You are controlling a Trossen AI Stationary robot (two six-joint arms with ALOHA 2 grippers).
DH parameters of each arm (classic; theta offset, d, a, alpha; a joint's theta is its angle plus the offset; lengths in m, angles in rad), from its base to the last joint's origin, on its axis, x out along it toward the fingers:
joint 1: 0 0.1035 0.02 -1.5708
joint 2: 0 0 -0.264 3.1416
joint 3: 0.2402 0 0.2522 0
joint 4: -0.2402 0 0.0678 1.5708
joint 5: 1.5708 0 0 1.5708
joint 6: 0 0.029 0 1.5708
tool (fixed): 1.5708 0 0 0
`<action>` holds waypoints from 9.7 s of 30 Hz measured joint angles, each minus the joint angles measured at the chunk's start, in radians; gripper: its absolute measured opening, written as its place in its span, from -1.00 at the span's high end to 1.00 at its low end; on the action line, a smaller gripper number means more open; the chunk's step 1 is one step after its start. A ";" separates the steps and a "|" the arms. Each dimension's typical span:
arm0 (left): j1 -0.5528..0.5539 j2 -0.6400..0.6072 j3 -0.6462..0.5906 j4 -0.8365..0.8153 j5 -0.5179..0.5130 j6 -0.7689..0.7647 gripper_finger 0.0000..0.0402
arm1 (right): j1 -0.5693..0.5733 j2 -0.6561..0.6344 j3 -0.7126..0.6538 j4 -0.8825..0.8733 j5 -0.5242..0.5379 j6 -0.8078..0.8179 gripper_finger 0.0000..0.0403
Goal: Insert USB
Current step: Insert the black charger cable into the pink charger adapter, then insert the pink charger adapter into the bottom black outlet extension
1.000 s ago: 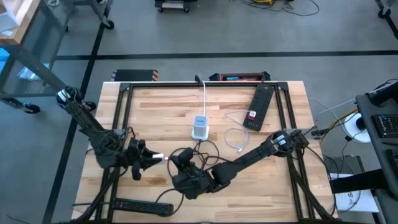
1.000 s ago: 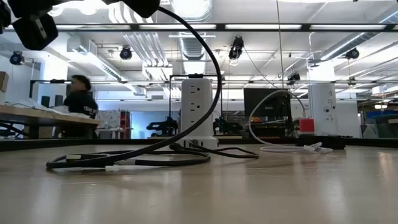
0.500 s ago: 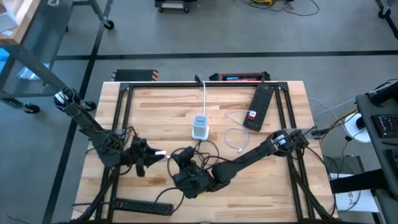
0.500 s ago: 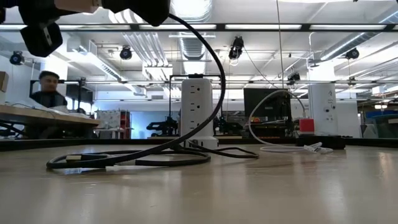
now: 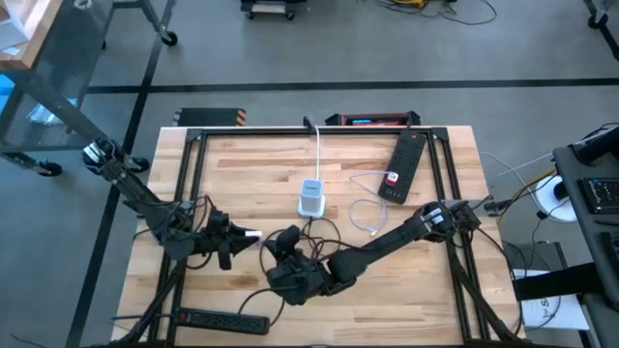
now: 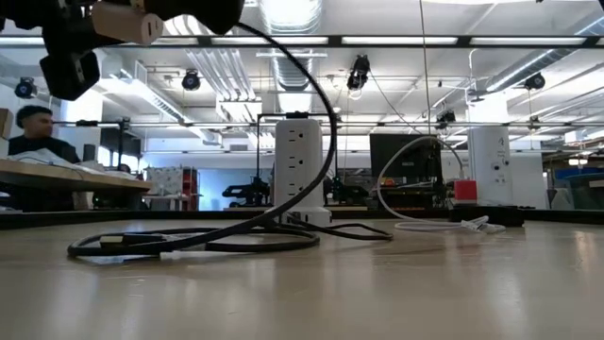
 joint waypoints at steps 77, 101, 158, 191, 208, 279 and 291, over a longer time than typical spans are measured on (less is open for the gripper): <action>0.007 -0.001 0.000 0.132 0.069 0.124 0.48 | 0.000 -0.008 0.002 -0.033 0.126 0.149 0.97; 0.009 -0.036 0.000 0.139 0.044 0.155 0.48 | 0.013 -0.011 0.001 -0.004 0.108 0.113 0.97; 0.012 -0.073 0.001 0.302 0.245 0.396 0.49 | 0.039 -0.063 0.004 0.239 -0.066 -0.178 -0.78; 0.012 0.061 0.002 0.531 0.368 0.476 0.49 | -0.017 -0.063 -0.003 0.350 -0.302 -0.087 -0.30; 0.012 0.066 0.002 0.556 0.366 0.514 0.37 | -0.017 -0.063 -0.005 0.343 -0.322 -0.021 0.06; -0.182 0.162 0.160 -0.406 0.707 0.381 -0.30 | 0.027 0.201 0.357 -0.531 -0.814 1.252 0.09; -0.291 0.620 0.473 -0.650 0.755 0.215 -0.49 | 0.017 0.201 0.357 -0.526 -0.825 1.173 0.09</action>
